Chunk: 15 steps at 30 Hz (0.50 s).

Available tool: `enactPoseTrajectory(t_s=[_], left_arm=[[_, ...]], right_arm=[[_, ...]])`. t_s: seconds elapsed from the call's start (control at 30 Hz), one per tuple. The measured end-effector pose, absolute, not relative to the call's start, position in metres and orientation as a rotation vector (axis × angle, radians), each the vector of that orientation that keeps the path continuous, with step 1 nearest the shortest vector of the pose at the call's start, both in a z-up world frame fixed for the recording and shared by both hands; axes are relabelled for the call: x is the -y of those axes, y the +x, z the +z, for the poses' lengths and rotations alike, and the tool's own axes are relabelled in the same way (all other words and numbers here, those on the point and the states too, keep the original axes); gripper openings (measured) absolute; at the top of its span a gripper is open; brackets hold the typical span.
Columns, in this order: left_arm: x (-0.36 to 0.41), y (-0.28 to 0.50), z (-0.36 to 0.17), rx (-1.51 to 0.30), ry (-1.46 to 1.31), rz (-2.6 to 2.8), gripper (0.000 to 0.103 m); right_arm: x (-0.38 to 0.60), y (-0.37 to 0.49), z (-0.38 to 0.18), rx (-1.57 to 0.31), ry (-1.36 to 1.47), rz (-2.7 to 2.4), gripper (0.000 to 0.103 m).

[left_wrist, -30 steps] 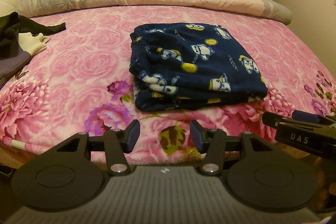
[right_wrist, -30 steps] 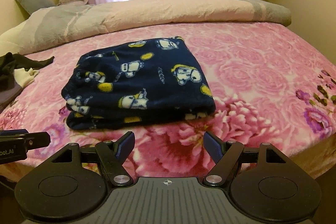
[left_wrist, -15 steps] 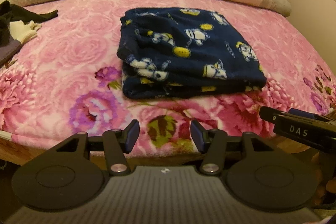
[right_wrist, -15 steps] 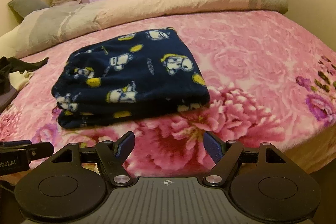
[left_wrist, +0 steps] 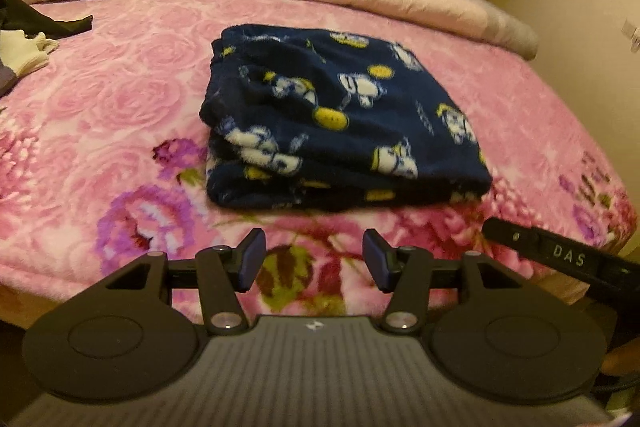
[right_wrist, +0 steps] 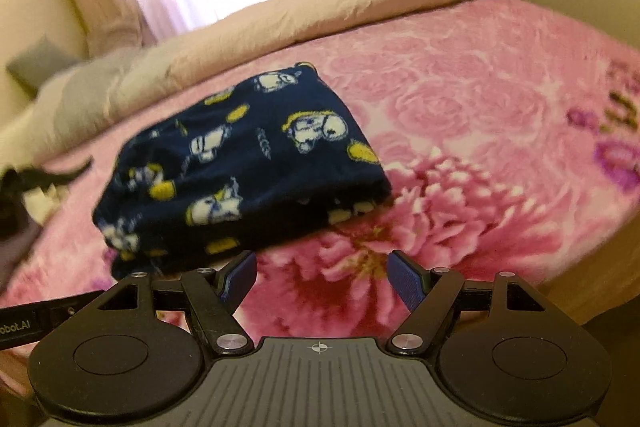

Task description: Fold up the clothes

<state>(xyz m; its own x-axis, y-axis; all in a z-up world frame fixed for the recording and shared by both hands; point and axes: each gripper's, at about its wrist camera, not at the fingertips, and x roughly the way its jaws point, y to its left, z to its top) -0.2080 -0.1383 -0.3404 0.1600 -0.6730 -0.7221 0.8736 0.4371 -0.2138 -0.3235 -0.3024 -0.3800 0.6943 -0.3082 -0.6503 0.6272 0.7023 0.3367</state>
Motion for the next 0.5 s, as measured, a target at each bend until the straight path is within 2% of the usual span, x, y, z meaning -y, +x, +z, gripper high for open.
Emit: enactPoseTrajectory(t_s=[0.17,0.3,0.5], left_arm=[[0.153,-0.187,-0.346,-0.852,0.207,-1.153,0.048],[0.186,-0.162,-0.334,-0.833,0.149,-1.197,0.047],[0.24,-0.129,-0.289,-0.842,0.213,-1.163,0.045]], right_arm=[[0.321,-0.318,-0.399,-0.549,0.717,-0.52,0.075],[0.342,-0.29,-0.38,-0.434,0.674,-0.525,0.075],[0.381,-0.236,-0.347,-0.518,0.705,-0.511,0.075]])
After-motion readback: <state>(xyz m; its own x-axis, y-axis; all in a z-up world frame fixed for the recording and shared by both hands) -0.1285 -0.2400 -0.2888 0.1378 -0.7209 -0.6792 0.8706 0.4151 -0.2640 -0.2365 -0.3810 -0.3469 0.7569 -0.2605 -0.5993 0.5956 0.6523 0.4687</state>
